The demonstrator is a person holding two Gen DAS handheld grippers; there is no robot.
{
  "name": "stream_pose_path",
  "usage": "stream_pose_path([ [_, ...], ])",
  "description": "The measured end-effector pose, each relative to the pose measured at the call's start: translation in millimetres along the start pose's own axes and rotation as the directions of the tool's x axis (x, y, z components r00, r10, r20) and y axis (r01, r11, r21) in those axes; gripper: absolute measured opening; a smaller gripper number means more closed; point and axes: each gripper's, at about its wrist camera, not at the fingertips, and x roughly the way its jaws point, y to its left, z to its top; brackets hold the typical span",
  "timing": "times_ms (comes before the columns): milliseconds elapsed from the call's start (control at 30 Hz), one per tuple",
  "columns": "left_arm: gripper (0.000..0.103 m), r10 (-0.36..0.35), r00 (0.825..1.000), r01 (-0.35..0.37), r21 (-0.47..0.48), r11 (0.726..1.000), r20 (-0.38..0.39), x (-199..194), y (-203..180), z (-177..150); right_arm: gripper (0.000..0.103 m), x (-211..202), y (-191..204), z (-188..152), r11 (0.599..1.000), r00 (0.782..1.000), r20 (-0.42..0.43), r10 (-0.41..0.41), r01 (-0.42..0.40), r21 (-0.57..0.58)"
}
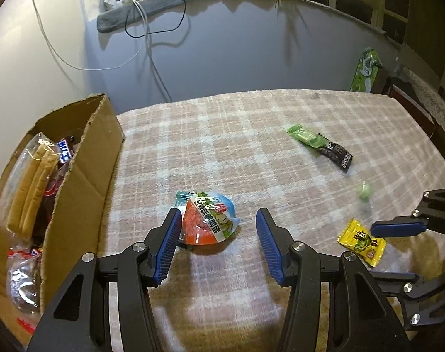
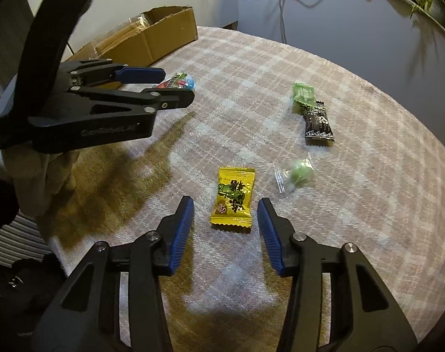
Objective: Organize snacks
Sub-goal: 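Grasp the colourful candy pouch with the left tool while the right tool grasps the yellow candy packet, then carry both snacks into the cardboard box and open both tools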
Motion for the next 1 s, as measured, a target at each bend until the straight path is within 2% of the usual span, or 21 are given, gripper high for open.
stream_pose_path([
  [133, 0.038, 0.004, 1.0, -0.004, -0.006, 1.0, -0.006, 5.3, 1.6, 0.3, 0.036, -1.2, 0.3, -1.3, 1.0, 1.0, 0.004, -0.016, 0.016, -0.012],
  [200, 0.038, 0.007, 1.0, -0.007, 0.0, 1.0, -0.003, 5.4, 0.8, -0.3, 0.029, -1.8, -0.4, -1.4, 1.0, 1.0, 0.004, -0.015, 0.015, -0.012],
  [533, 0.034, 0.0, 1.0, 0.0, -0.02, 1.0, 0.016, 0.6, 3.2, 0.3, 0.028, -4.0, -2.8, -2.1, 1.0, 1.0, 0.019, -0.008, 0.008, 0.005],
  [1000, 0.034, -0.033, 0.991, 0.044, -0.085, 0.995, 0.128, -51.6, 15.8, 3.8, 0.028, -33.5, -0.7, 8.2, 1.0, 0.994, 0.109, 0.009, -0.01, 0.005],
])
